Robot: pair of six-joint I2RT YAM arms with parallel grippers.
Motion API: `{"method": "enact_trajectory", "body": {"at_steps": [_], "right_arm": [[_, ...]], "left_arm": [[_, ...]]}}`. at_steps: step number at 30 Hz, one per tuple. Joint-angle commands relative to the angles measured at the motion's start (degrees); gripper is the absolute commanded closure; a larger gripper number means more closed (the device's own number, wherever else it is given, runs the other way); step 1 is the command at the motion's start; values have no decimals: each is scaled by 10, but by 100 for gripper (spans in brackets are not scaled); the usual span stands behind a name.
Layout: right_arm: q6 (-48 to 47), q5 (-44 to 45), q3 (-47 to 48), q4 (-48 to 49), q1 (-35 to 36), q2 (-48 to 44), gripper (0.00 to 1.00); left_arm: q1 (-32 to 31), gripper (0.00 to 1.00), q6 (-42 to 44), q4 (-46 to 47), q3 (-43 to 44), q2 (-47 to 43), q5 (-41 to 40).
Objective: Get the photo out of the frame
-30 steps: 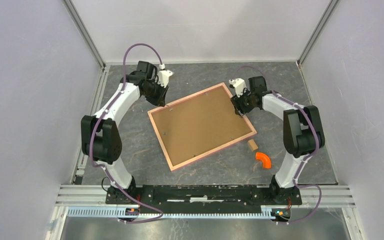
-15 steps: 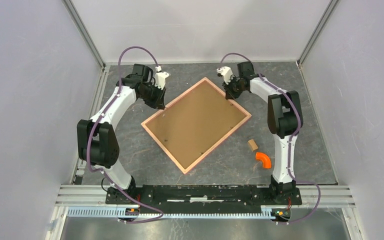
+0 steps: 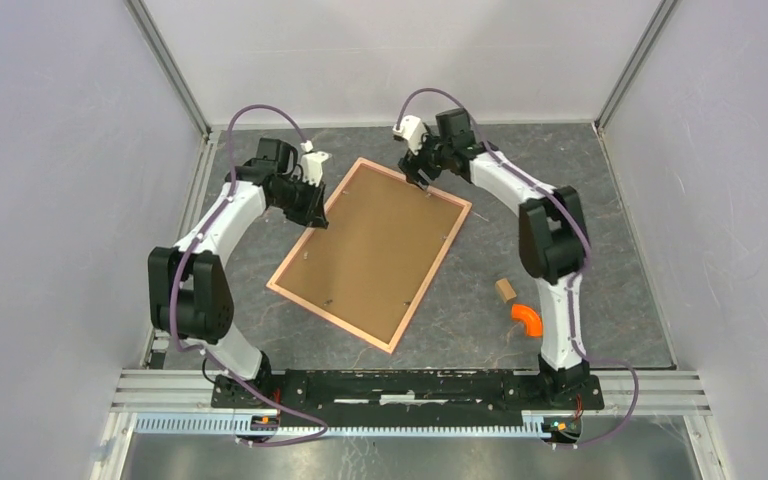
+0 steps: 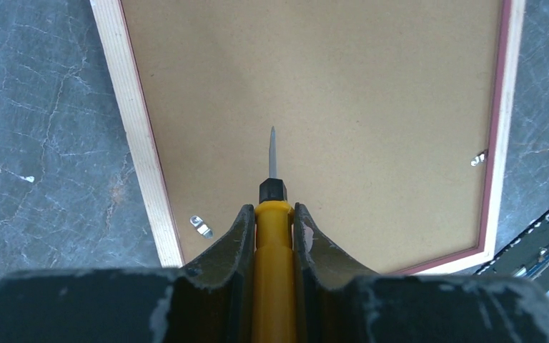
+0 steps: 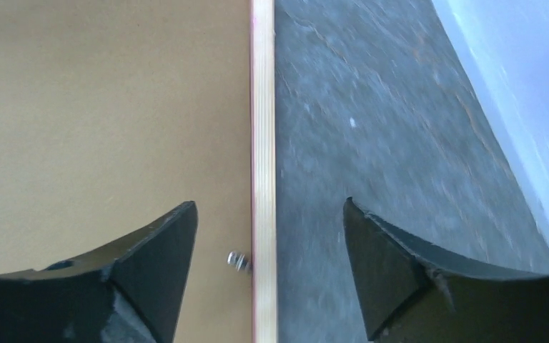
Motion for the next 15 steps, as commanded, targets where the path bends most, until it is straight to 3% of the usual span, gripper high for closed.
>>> {"method": "enact_trajectory", "body": {"at_steps": [1,6,10,12,15], "right_arm": [[145,38,-130,61,-15,-190,14],[231,89,-337,96,-14,-352,2],[376,114,-487,161,-26,-462,2],[443,77,-544,195,-43,-491,2],[468,-4,-591,215,-57,-499,2]], "left_arm": [[5,98,-38,37,-16,-56,32],[11,98,-51,56,-34,-84,50],[14,98,-56,65,-45,-104,55],[16,98,-58,70,-50,-111,56],[18,98,-59,70,-52,-120,55]]}}
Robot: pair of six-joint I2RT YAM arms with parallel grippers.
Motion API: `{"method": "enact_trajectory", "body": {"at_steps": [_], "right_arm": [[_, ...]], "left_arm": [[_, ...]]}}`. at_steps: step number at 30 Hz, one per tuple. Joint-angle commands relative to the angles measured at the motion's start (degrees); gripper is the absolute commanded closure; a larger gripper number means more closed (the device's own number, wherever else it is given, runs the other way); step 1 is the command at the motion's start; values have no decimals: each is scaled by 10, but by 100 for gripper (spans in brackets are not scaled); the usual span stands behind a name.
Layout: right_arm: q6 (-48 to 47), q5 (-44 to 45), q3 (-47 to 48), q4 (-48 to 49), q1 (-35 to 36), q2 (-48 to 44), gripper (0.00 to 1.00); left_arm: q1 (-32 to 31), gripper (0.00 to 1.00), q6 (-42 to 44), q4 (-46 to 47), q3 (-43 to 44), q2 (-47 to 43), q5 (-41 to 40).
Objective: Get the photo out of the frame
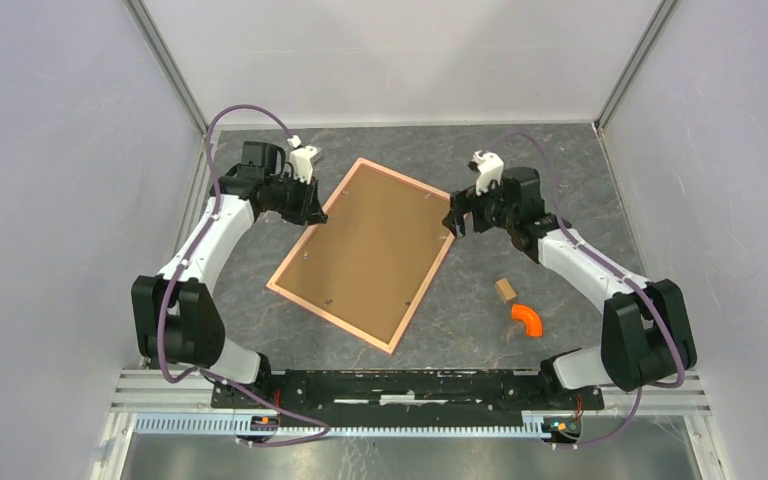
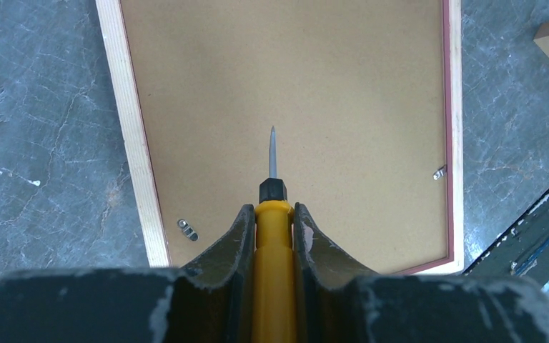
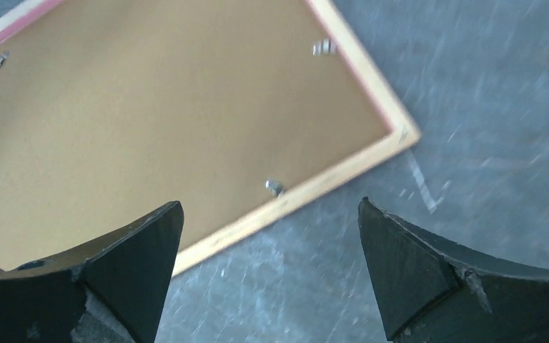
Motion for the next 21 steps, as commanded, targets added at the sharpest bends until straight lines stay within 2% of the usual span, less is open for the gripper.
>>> {"method": "enact_trajectory", "body": {"at_steps": [1,6,10,14,21], "right_arm": [[123,-64,-61,64,-17,-9,2],[206,38,-131,98,10,-39,4],[252,139,-115,55,42,-9,9],[277,147,-90,37,51,39,11],[291,127,-44,4,65,128,9]], "left_arm": [[5,98,-20,26,-5,-32,13],[8,98,-23,28,-9,-46,7],[9,98,-24,27,-10,-47,10],[9,98,-20,24,-4,-43,10],[9,98,-15,18,0,-39,5]]}}
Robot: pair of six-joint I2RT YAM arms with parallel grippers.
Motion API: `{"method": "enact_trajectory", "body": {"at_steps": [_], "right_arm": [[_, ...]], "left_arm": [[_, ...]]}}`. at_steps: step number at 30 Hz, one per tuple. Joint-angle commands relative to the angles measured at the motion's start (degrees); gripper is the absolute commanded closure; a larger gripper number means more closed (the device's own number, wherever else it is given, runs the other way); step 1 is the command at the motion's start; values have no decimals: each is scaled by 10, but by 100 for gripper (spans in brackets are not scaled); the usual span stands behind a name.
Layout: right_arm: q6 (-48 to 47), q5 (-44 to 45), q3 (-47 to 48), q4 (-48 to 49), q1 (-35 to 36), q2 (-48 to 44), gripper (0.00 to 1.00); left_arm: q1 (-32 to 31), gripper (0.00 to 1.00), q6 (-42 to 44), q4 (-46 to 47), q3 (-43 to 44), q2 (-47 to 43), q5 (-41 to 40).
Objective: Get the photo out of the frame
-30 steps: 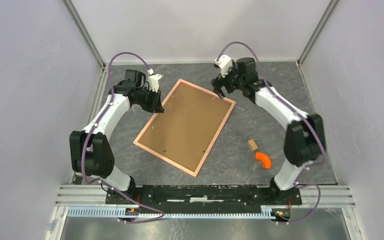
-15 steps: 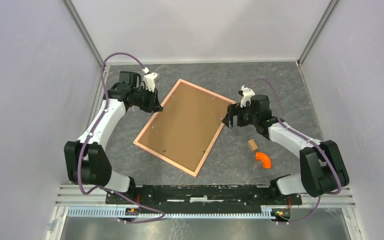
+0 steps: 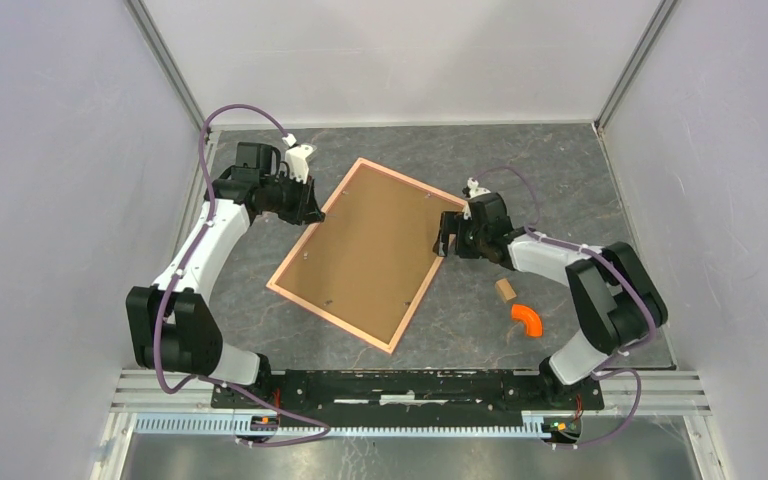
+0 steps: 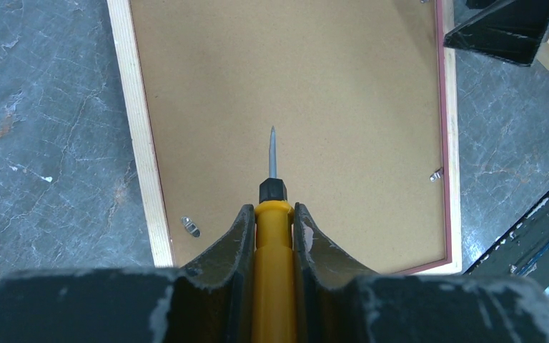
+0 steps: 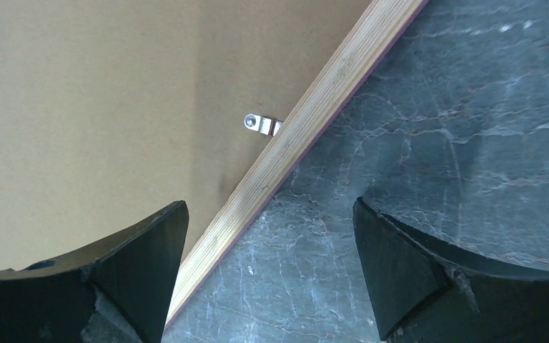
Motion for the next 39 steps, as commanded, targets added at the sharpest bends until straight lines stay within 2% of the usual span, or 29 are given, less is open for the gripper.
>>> {"method": "enact_trajectory", "body": {"at_steps": [1,4,10,17,19,25,28,32,36,39], "right_arm": [[29,3,33,-20,12,34,10],[38,0,23,-10,20,43,12],[16,26,31,-36,19,67,35],[-100,61,129,-133,17,115,78],[-122,60,153,-153,12,125,82],[-168,10,205,-147,-10,143,82],[-182,-19,211,-140,-12,145,82],[-200,-52,197,-126,-14,140,58],[-205,-104,185,-115,-39,136,48],[-203,-119,173,-113,-52,134,48]], "left_arm": [[3,98,-12,15,7,-8,5],[3,98,-11,14,5,-8,5],[3,98,-9,14,7,-5,1],[1,98,16,-2,8,0,-20],[1,98,22,-7,8,1,-21],[-12,98,43,-12,12,13,-50],[-33,98,63,-21,28,31,-100],[-59,98,87,-25,52,64,-172],[-81,98,105,-25,89,106,-240],[-90,98,112,-21,115,132,-262]]}}
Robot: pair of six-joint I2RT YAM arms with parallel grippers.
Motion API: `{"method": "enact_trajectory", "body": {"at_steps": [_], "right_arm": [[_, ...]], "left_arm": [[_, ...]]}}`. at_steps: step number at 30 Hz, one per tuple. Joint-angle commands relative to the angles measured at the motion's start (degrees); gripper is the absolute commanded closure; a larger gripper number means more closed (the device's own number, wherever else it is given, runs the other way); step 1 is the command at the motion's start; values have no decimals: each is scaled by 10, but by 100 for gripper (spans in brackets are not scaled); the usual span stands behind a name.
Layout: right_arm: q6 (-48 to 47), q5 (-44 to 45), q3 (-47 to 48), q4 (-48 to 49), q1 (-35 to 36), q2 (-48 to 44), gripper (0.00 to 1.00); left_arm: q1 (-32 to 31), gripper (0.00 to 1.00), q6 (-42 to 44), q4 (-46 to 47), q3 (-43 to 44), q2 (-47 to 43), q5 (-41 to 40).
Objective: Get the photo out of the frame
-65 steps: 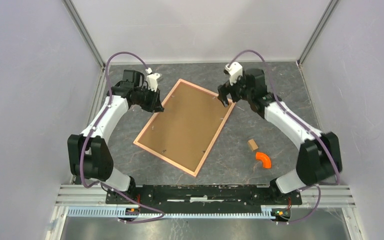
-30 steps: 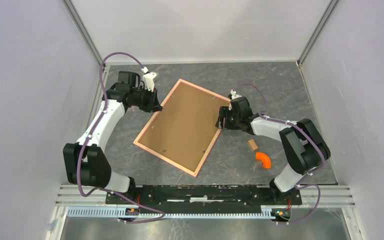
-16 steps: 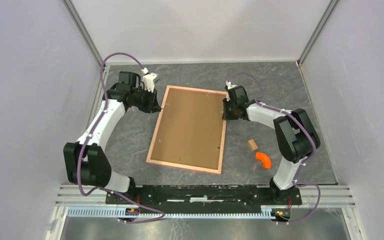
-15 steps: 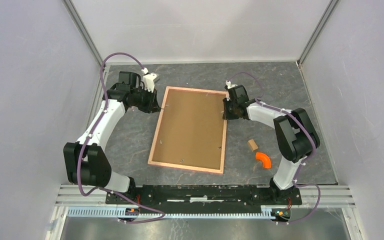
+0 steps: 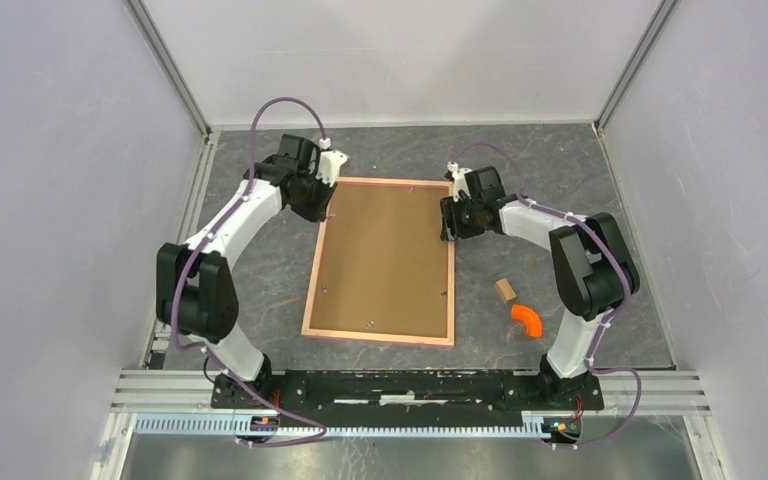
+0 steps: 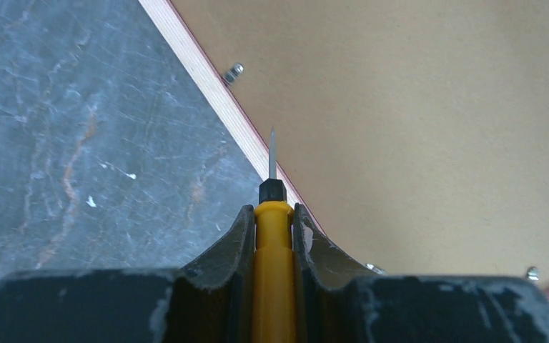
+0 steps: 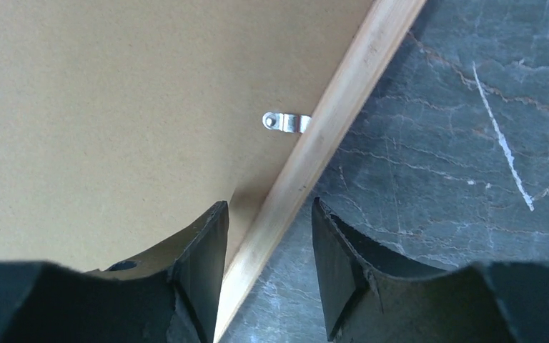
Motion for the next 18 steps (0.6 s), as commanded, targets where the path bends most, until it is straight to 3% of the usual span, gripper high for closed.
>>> {"method": "enact_trajectory", "body": {"at_steps": [1,9,18], "right_arm": [[-14,-56,-21,24,-19,-8,49],[-5,-90,-38,35,-23,-9,61],[3,-98,-47,38,-31,7,66]], "left_arm": [[-15,98,47,8,62,32,-77],[-25,98,56,-7,128,99,-98],[-37,98,52,-8,152,139,-104]]}}
